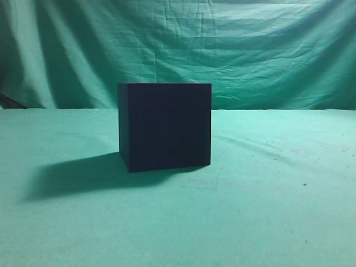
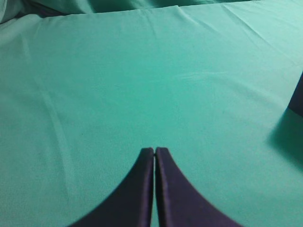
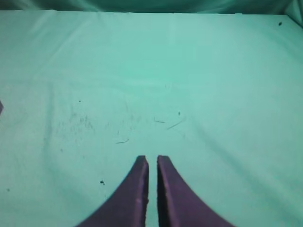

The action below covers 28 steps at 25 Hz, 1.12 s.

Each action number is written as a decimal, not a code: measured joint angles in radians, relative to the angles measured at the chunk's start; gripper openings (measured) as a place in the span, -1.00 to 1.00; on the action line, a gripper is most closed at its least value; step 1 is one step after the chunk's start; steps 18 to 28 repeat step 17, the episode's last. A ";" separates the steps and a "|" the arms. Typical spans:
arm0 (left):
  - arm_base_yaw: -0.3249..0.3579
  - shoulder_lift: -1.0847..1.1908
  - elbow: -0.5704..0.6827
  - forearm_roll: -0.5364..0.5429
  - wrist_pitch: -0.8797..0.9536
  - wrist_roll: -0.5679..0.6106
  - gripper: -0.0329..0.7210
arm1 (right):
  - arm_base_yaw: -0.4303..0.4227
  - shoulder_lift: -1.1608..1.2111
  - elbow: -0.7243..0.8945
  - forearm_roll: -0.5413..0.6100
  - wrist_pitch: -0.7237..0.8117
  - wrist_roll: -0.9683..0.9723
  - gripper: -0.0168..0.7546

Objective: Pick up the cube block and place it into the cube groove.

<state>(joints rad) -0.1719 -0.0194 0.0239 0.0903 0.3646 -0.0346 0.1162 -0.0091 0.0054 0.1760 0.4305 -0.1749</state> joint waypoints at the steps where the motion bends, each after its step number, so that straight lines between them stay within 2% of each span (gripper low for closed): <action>1: 0.000 0.000 0.000 0.000 0.000 0.000 -0.91 | -0.008 0.000 0.016 0.009 0.000 0.000 -0.96; 7: 0.000 0.000 0.000 0.000 0.000 0.000 -0.91 | -0.043 0.000 0.022 0.031 -0.022 0.000 -0.96; 28: 0.000 0.000 0.000 0.000 0.000 0.000 -0.91 | -0.045 0.000 0.022 0.044 -0.029 0.000 -0.96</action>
